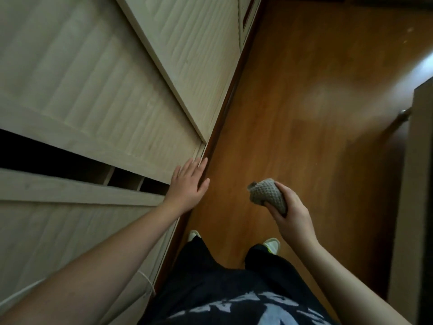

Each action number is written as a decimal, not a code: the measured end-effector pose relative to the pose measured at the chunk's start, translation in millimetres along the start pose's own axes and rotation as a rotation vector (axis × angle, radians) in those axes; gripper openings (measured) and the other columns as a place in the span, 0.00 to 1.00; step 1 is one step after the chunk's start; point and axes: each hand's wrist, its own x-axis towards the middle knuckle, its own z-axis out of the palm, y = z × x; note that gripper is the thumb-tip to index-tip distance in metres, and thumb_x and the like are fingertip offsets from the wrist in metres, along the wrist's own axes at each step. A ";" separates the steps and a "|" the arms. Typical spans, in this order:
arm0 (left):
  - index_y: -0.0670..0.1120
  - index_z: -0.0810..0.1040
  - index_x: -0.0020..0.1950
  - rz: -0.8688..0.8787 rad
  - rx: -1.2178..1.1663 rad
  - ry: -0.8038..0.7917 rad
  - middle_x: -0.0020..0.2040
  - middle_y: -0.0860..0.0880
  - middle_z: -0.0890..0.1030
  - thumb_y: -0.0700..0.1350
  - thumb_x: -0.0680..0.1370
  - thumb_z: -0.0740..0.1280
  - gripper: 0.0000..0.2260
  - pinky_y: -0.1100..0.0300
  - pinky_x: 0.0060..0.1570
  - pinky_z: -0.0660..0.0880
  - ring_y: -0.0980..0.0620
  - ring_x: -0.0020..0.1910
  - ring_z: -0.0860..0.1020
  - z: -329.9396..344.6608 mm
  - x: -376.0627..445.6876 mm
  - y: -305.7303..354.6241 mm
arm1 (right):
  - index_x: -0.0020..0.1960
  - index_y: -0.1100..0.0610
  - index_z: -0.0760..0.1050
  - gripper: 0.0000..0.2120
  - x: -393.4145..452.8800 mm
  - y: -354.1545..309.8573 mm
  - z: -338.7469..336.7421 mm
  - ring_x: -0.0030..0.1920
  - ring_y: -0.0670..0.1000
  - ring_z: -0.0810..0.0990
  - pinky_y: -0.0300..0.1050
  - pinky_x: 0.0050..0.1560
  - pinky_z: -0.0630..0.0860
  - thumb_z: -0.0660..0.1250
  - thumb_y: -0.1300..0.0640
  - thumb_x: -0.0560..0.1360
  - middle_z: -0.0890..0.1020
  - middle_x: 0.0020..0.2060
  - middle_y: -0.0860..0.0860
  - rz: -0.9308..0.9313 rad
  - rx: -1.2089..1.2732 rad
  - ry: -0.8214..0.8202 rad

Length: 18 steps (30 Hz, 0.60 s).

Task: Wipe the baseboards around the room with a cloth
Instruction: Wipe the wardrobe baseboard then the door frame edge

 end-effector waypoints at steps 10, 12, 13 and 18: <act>0.54 0.40 0.82 -0.286 -0.058 0.028 0.82 0.50 0.45 0.59 0.84 0.49 0.30 0.45 0.78 0.39 0.50 0.81 0.42 -21.1 -3.6 21.5 | 0.71 0.45 0.67 0.26 85.0 -30.7 -38.0 0.60 0.41 0.75 0.44 0.61 0.77 0.70 0.46 0.76 0.76 0.64 0.43 -0.133 -0.085 -0.224; 0.54 0.41 0.82 -0.314 -0.098 0.050 0.82 0.50 0.46 0.59 0.84 0.49 0.29 0.45 0.78 0.39 0.50 0.81 0.43 -19.4 6.1 12.0 | 0.72 0.45 0.66 0.26 116.5 -43.0 -31.8 0.60 0.40 0.73 0.41 0.60 0.75 0.69 0.45 0.76 0.75 0.64 0.43 -0.168 -0.131 -0.258; 0.54 0.41 0.82 -0.316 -0.109 0.057 0.82 0.49 0.46 0.59 0.84 0.49 0.29 0.46 0.78 0.40 0.50 0.81 0.43 -17.0 13.4 8.3 | 0.72 0.46 0.66 0.26 131.8 -49.5 -28.6 0.59 0.39 0.72 0.39 0.59 0.74 0.68 0.46 0.77 0.75 0.65 0.43 -0.172 -0.147 -0.243; 0.53 0.42 0.82 -0.328 -0.172 0.044 0.82 0.50 0.46 0.59 0.84 0.49 0.29 0.45 0.78 0.41 0.50 0.81 0.43 -15.6 76.7 15.7 | 0.72 0.49 0.66 0.25 197.2 -73.9 -39.6 0.60 0.42 0.72 0.37 0.58 0.70 0.68 0.48 0.78 0.74 0.66 0.46 -0.171 -0.194 -0.152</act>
